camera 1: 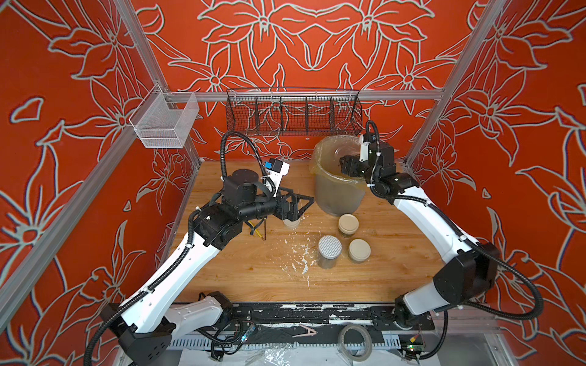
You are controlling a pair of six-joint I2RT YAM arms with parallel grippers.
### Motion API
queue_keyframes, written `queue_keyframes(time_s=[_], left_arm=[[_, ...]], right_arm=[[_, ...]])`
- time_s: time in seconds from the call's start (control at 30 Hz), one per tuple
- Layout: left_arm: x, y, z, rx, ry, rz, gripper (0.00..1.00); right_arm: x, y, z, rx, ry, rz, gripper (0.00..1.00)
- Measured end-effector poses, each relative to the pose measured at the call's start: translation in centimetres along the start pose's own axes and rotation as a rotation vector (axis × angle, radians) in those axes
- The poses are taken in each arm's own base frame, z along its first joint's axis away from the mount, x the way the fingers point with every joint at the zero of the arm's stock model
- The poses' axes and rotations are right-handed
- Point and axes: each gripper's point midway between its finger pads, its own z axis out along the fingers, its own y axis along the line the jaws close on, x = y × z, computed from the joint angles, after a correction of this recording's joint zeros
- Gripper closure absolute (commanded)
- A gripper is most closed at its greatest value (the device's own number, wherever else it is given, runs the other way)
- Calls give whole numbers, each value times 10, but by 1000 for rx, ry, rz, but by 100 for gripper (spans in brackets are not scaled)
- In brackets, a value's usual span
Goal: Empty moldy tea leaves from jars
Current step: Pour the moldy tea leaves from the jar into the trash bin.
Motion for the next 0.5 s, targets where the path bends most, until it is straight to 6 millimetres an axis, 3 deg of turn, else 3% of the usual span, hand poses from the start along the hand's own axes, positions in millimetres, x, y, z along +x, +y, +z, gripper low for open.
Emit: queue_keyframes(time_s=[0.17,0.5], left_arm=[[2,1,3,0,8,-3,2],[3,3,5,-3,16,-3,2]], right_arm=[[0,1,9,4,25,-3,84],[6,0,8,7,48,-6,83]])
